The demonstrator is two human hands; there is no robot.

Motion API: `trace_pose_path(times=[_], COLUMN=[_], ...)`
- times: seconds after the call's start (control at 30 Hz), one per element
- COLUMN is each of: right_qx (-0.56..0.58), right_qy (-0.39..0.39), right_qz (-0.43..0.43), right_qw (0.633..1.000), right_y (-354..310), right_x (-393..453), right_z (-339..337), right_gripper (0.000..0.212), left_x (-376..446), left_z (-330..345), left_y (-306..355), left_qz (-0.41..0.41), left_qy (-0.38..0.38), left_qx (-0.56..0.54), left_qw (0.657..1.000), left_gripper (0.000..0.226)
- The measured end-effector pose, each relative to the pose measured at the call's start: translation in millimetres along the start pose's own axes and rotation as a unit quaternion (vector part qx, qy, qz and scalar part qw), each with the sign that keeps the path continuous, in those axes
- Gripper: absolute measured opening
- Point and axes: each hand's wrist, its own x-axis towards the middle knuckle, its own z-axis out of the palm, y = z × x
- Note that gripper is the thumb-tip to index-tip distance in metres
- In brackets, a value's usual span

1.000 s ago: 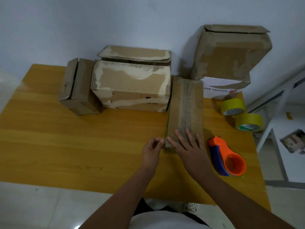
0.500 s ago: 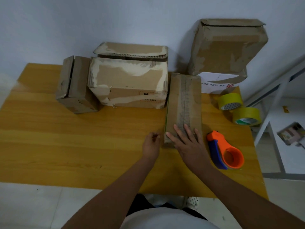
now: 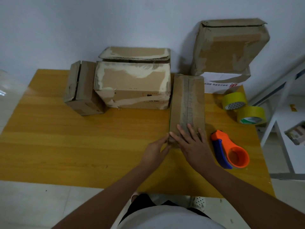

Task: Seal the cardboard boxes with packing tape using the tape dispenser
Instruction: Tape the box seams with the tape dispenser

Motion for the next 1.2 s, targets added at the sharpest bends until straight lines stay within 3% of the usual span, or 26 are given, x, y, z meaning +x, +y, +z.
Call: trace_pose_path(times=[0.13, 0.33, 0.47, 0.57, 0.63, 0.67, 0.73, 0.77, 0.83, 0.9, 0.93, 1.0, 1.07, 1.2], right_qx=[-0.005, -0.005, 0.019, 0.175, 0.295, 0.366, 0.519, 0.560, 0.589, 0.650, 0.660, 0.610, 0.547, 0.462], right_qy=[-0.002, -0.014, -0.062, -0.064, 0.037, 0.071, 0.054, 0.035, 0.013, -0.033, -0.069, -0.100, -0.052, 0.065], right_qz=[-0.001, 0.002, -0.013, 0.018, 0.117, 0.191, 0.321, 0.347, 0.341, 0.303, 0.283, 0.266, 0.305, 0.369], right_qw=[1.000, 1.000, 0.998, 0.982, 0.947, 0.908, 0.790, 0.751, 0.732, 0.696, 0.692, 0.740, 0.778, 0.804], right_y=[0.2, 0.4, 2.2, 14.5, 23.9, 28.7, 28.1, 23.9, 11.0, -4.1, -11.1, -18.0, -13.7, 8.2], right_x=[0.4, 1.6, 2.1, 4.2, 3.3, 2.1, -1.9, -4.1, -10.0, -16.1, -19.3, -23.0, -25.1, -32.7], right_z=[-0.7, -2.5, -8.8, -24.8, -36.5, -42.1, -53.2, -55.9, -58.3, -56.6, -53.9, -49.3, -46.1, -47.5], right_gripper=[0.060, 0.068, 0.059, 0.050, 0.049, 0.051, 0.057, 0.057, 0.049, 0.040, 0.034, 0.030, 0.031, 0.036], left_x=[26.7, 55.1, 54.3, 40.4, 31.8, 30.6, 35.1, 41.0, 55.5, 67.1, 69.9, 69.3, 63.5, 50.1], left_z=[-12.3, -22.0, -13.2, -21.9, -33.2, -37.6, -41.1, -39.9, -34.1, -27.2, -24.1, -18.6, -15.9, -32.4], left_y=[-3.7, -1.2, -1.2, -12.9, -18.6, -18.6, -9.9, -2.9, 13.0, 25.5, 29.1, 30.0, 25.4, 4.4], left_qz=[0.014, 0.007, 0.012, -0.002, -0.019, -0.026, -0.020, -0.009, 0.011, -0.019, -0.042, -0.056, -0.039, 0.012], left_qy=[-0.049, -0.121, -0.122, -0.151, -0.135, -0.115, -0.073, -0.052, -0.021, -0.029, -0.045, -0.079, -0.110, -0.149], left_qx=[0.115, 0.130, 0.143, 0.149, 0.141, 0.125, 0.092, 0.083, 0.090, 0.154, 0.210, 0.310, 0.360, 0.397], left_qw=[0.992, 0.984, 0.982, 0.977, 0.980, 0.985, 0.993, 0.995, 0.996, 0.987, 0.976, 0.946, 0.926, 0.906], left_gripper=[0.061, 0.053, 0.078, 0.107, 0.110, 0.107, 0.095, 0.090, 0.085, 0.092, 0.099, 0.108, 0.110, 0.112])
